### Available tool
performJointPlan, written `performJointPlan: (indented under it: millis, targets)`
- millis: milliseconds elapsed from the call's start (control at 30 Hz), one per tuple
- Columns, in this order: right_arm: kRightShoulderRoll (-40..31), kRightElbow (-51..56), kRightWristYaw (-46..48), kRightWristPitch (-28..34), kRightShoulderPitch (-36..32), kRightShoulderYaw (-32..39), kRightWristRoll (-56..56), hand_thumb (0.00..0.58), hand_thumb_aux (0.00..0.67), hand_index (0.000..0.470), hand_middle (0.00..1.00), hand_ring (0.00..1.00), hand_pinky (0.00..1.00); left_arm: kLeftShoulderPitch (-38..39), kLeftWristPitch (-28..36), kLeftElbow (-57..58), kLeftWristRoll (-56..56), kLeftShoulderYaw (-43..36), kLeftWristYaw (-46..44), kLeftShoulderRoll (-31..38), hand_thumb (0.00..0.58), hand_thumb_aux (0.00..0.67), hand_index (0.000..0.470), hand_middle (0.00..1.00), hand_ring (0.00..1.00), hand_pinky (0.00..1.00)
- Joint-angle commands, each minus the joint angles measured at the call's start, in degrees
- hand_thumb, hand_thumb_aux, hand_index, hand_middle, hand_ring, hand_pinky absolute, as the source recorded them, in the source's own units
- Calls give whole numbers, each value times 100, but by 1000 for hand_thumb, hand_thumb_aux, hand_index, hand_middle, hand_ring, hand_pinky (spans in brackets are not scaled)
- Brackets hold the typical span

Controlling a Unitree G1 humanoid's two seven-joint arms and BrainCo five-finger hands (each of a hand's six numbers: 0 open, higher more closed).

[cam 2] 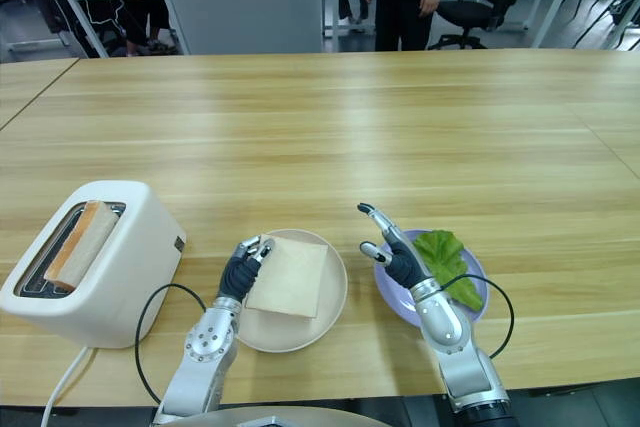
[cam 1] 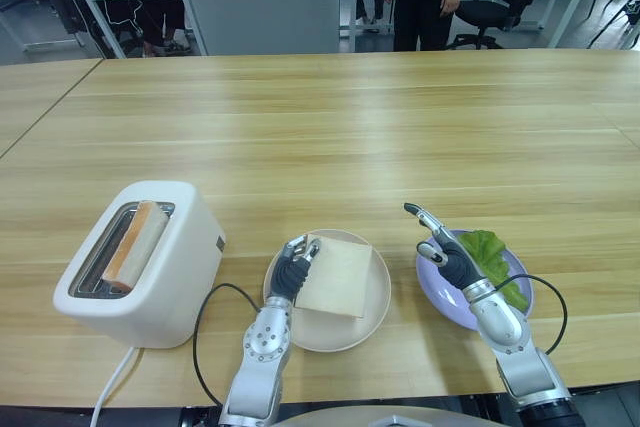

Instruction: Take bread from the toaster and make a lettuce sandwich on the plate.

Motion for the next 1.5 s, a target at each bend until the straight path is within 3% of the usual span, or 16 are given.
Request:
performJointPlan:
  millis: [33,400,433,467,500,533,567,1100,1133,1167,1300,1367,1400,1500]
  targets:
    - [-8,-9,119,55,-101,37,110,0,0,0,0,0,0,-95,-214,478,295,-164,279,-69,580,670,460,1000,1000,1000]
    - [-1,0,164,78,-109,13,195,0,0,0,0,0,0,-295,-533,1000,907,-167,1006,87,580,670,460,1000,1000,1000]
    - [1,3,167,79,-109,15,199,0,0,0,0,0,0,-284,-506,945,1015,-173,1067,127,576,612,420,1000,1000,1000]
    - [2,7,170,79,-110,17,203,0,0,0,0,0,0,-269,-487,885,1112,-177,1127,166,464,370,254,1000,1000,1000]
    - [4,21,166,73,-109,17,204,0,0,0,0,0,0,-248,-473,806,1199,-165,1194,198,255,168,115,1000,1000,1000]
    - [6,30,160,71,-104,15,205,0,0,0,0,0,0,-227,-433,699,1353,-158,1296,241,23,13,9,1000,1000,1000]
    - [7,41,154,68,-102,14,206,0,0,0,0,0,0,-210,-392,589,1508,-162,1372,289,0,0,0,1000,1000,1000]
    - [-32,114,220,77,-138,-35,333,0,0,0,0,0,0,334,1089,-1880,4043,-285,1520,678,0,0,0,1000,1000,1000]
    - [-30,114,234,87,-154,-41,361,0,0,0,0,0,0,332,1120,-1950,4095,-287,1487,684,0,0,0,965,965,965]
    - [-36,118,240,88,-173,-47,372,0,0,0,0,0,0,328,1142,-1989,4124,-287,1450,686,0,0,0,867,867,867]
    - [-297,98,201,-6,-345,-166,159,0,0,0,0,0,0,327,1116,-2133,4023,-164,1440,635,0,0,0,812,812,812]
    - [-697,226,167,-136,-523,-370,-13,0,0,0,0,0,0,337,902,-2166,3736,-98,1537,551,0,0,0,553,553,553]
    - [-947,388,149,-218,-621,-464,-102,0,0,0,0,0,0,348,767,-2158,3590,-60,1605,523,0,0,0,510,510,510]
    - [-1863,1109,-141,-763,-961,-563,-721,0,0,0,0,0,0,449,414,-2121,3361,57,1791,548,0,0,0,506,506,506]
